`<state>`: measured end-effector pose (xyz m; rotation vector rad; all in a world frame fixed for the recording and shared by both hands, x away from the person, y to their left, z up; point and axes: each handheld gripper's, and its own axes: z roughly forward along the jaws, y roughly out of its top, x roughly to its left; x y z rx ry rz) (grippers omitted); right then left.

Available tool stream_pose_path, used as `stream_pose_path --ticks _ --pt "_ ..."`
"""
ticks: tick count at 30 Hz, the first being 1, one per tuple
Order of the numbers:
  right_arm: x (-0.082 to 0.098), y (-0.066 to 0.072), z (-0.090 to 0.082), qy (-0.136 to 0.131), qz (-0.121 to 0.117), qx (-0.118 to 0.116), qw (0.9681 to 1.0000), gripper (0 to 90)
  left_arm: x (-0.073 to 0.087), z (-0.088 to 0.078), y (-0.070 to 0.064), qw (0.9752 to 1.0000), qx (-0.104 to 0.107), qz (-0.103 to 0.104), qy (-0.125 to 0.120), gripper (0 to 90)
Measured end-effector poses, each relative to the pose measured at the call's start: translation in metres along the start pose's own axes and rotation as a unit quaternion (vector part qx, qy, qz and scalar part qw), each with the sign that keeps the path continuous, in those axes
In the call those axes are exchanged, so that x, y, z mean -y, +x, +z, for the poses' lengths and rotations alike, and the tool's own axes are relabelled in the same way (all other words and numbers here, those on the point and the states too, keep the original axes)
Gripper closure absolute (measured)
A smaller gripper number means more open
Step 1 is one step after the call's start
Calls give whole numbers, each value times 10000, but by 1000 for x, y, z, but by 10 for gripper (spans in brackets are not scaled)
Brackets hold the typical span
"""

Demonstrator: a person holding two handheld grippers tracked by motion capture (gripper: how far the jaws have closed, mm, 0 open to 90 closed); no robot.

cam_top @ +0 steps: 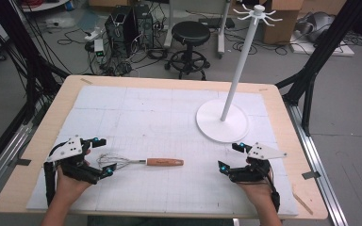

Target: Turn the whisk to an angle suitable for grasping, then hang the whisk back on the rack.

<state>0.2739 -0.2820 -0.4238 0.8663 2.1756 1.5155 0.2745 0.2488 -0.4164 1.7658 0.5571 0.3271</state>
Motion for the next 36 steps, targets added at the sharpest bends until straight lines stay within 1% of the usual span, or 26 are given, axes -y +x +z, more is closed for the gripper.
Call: stream_pose_path --ticks 3,4,6,8,10,11,12,13,14,17,19,21,23,27,30,33,36 --pt "3 -1 0 109 -5 62 9999 110 1 1 -1 10000 -16 31 66 17" --pt "3 -1 -1 107 28 46 9999 110 0 1 -1 10000 -12 57 75 17" --pt "2 -1 -3 65 47 36 10000 110 0 1 -2 10000 20 27 14 17" --pt "1 0 -6 -10 32 38 10000 110 -1 1 -1 10000 -7 27 44 17" --pt "0 0 -6 -11 33 40 10000 110 -2 2 -1 10000 22 -18 16 17" --pt "0 0 -7 -8 49 33 10000 110 -2 3 -2 10000 17 5 29 17" --pt "0 0 -7 -26 22 50 10000 110 -4 4 -3 10000 20 29 49 17" --pt "0 0 -8 -21 54 42 10000 110 -6 4 -3 10000 41 45 57 17" --pt "0 0 -9 -28 59 58 10000 110 -7 5 -4 10000 47 58 24 17" --pt "1 0 -10 -12 47 70 10000 110 -13 9 -5 9999 135 80 39 17" --pt "2 -2 -9 -1 49 82 10000 110 -17 12 -5 9998 154 150 52 17" --pt "1 -2 -9 -3 54 100 9999 110 -23 18 -6 9995 181 220 140 17" --pt "-1 -3 -12 -43 59 118 9999 110 -28 26 -8 9992 241 231 217 17" --pt "-2 -3 -15 -111 41 122 9999 110 -40 46 -13 9973 352 414 503 17" --pt "-2 -4 -15 -116 85 108 9998 110 -46 59 -17 9959 470 418 645 17" --pt "-2 -5 -15 -120 70 105 9998 110 -52 71 -20 9941 586 486 772 17" --pt "-2 -7 -14 -122 93 112 9998 110 -56 85 -23 9913 679 520 1000 17"
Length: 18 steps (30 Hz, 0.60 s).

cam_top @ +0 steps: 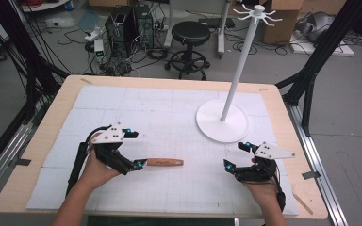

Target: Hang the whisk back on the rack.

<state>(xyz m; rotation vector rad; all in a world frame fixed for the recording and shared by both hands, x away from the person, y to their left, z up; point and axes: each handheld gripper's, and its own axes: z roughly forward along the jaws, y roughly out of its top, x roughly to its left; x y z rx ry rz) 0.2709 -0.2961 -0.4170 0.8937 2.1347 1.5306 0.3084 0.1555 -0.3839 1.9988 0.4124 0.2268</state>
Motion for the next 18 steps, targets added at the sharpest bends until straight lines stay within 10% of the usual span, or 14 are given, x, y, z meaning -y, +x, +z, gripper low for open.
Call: stream_pose_path --ticks 18 --pt "0 -2 0 34 -8 29 10000 110 -6 54 2 9909 302 286 1284 17"
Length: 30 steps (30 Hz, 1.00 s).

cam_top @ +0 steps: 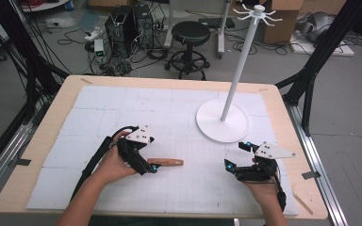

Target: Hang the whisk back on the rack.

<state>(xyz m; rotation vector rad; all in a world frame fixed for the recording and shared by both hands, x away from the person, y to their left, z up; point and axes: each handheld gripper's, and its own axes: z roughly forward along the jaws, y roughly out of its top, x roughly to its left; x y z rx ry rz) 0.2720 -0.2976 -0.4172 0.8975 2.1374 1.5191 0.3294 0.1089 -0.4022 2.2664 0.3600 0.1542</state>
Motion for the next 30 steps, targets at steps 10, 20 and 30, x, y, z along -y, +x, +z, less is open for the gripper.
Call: stream_pose_path --ticks 10,20,30 --pt "0 0 1 7 -31 -1 10000 110 3 14 -4 9979 -63 299 574 169" --pt "0 0 1 8 -35 -6 10000 110 5 19 -8 9945 -136 499 911 345" --pt "1 0 1 8 -14 -15 10000 110 7 24 -10 9926 -244 518 1071 443"
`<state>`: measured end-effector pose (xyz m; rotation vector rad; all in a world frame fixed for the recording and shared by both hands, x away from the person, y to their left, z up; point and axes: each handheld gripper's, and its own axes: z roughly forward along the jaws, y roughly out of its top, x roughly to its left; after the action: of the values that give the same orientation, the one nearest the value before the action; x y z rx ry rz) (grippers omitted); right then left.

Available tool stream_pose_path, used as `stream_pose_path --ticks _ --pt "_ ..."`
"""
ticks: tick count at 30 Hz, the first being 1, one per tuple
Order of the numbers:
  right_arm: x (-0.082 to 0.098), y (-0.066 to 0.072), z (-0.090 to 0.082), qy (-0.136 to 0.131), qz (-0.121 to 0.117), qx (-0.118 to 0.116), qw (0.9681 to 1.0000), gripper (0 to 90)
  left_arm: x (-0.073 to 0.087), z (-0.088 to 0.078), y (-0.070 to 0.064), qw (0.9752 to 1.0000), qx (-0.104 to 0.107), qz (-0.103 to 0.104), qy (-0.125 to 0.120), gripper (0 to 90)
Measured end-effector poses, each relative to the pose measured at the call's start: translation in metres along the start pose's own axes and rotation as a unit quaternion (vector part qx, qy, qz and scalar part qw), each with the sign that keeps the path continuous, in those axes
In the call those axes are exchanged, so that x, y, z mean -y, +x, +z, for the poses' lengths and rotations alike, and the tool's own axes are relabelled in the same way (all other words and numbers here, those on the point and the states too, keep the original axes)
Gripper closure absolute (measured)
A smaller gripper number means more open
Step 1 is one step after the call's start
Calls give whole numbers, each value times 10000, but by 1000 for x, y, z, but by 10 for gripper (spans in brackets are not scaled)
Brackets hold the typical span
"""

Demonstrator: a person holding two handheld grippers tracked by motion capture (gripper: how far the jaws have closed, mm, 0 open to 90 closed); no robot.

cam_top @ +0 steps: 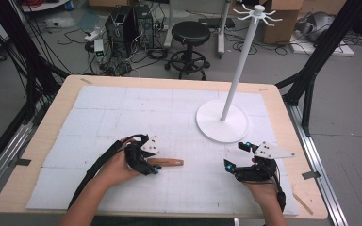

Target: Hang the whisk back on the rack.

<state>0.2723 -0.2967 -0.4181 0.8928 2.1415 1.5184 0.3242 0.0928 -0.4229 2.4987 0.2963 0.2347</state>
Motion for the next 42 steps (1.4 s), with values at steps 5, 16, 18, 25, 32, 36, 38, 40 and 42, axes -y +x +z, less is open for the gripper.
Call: stream_pose_path --ticks 5,16,18,25,32,36,38,40,42 --pt "0 0 0 16 -7 -2 10000 110 1 2 0 10000 -23 -27 78 493" --pt "1 1 2 42 -28 -8 10000 110 3 3 4 9995 289 -75 79 600" --pt "1 1 2 50 -22 -7 10000 110 3 3 6 9993 362 -122 58 606" --pt "1 1 1 33 4 -17 10000 110 2 4 7 9990 424 -39 115 629" --pt "1 0 1 21 -30 -11 10000 110 -1 -4 2 9986 243 341 308 704" --pt "1 1 2 38 -41 -20 10000 110 1 -6 5 9988 292 116 370 704" --pt "1 1 2 38 -39 -21 10000 110 1 -6 5 9988 305 80 374 704" --pt "1 1 2 36 -18 -16 10000 110 1 -6 6 9987 316 61 387 706" --pt "1 0 1 11 -35 -15 10000 110 1 -7 5 9987 317 52 408 706"
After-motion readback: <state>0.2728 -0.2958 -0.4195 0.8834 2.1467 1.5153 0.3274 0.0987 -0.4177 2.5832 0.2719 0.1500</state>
